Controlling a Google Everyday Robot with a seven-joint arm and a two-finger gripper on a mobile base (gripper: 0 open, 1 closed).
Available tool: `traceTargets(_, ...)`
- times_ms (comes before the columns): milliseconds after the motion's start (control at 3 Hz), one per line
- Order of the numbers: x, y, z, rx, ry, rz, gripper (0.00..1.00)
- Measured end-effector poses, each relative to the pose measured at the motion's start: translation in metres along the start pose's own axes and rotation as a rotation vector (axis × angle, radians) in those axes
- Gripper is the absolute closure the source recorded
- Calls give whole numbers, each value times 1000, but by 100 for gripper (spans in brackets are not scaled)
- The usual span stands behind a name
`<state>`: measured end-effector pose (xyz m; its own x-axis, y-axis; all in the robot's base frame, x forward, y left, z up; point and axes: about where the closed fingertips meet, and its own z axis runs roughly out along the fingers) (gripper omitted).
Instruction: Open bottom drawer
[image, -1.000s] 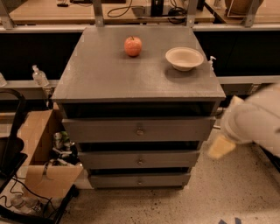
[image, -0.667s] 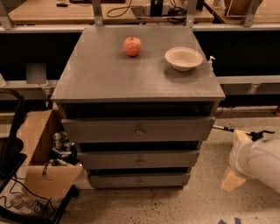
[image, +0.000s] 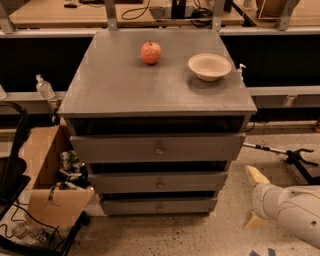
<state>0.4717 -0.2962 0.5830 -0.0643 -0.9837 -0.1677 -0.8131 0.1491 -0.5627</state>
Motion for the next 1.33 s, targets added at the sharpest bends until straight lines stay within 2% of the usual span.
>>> traceTargets(333,0,0,1,0,-2,-2,0)
traceTargets(667,-2,9,12,-26,6,-4,0)
traceTargets(1000,7,39,50,-94,22,11,0)
traceTargets(1333,26,71,104,-152,37,57,0)
